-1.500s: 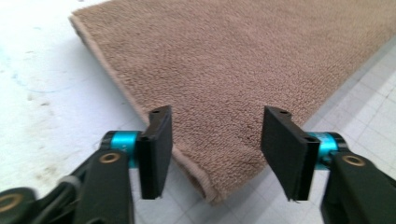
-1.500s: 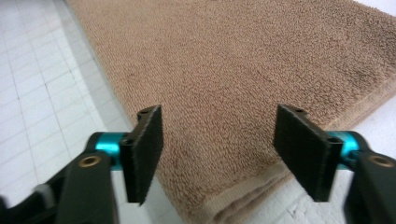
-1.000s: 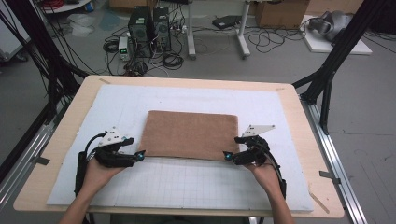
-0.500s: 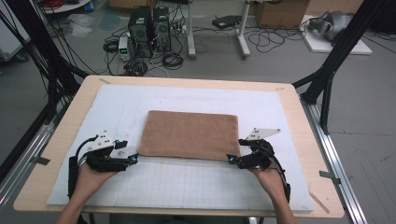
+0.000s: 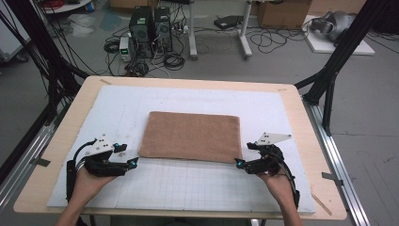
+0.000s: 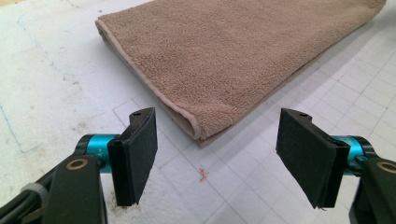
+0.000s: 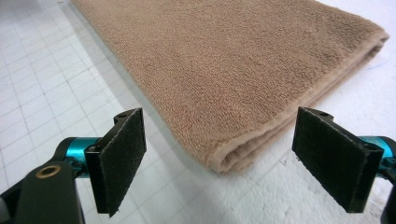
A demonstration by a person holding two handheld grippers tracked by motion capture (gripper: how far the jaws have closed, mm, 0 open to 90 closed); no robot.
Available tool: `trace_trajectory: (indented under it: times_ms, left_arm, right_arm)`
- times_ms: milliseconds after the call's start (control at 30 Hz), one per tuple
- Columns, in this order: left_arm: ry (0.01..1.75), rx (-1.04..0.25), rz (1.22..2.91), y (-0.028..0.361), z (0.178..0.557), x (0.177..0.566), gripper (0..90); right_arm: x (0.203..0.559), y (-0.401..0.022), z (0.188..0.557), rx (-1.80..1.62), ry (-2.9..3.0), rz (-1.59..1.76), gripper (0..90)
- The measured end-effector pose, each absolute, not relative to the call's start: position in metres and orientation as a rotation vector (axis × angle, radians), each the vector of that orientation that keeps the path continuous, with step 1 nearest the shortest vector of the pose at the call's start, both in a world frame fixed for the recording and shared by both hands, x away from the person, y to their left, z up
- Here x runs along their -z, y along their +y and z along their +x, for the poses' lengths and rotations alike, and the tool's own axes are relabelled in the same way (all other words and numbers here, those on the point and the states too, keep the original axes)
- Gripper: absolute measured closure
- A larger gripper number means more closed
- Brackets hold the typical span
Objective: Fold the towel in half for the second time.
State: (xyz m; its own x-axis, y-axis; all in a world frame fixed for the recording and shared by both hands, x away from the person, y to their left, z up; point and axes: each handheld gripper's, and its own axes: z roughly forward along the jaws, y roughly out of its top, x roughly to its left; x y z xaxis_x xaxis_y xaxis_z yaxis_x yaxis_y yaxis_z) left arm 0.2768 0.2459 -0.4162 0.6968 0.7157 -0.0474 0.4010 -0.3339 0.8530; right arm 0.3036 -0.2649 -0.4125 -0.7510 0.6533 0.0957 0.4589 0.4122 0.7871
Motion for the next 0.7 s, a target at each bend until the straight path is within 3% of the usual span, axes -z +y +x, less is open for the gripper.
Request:
trace_trajectory:
  times_ms: [700]
  left_arm:
    - [0.871, -0.415, 1.964, 0.255, 0.263, 0.416, 24.1]
  right_arm:
    - [0.414, -0.286, 0.283, -1.268, 2.405, 0.987, 11.8]
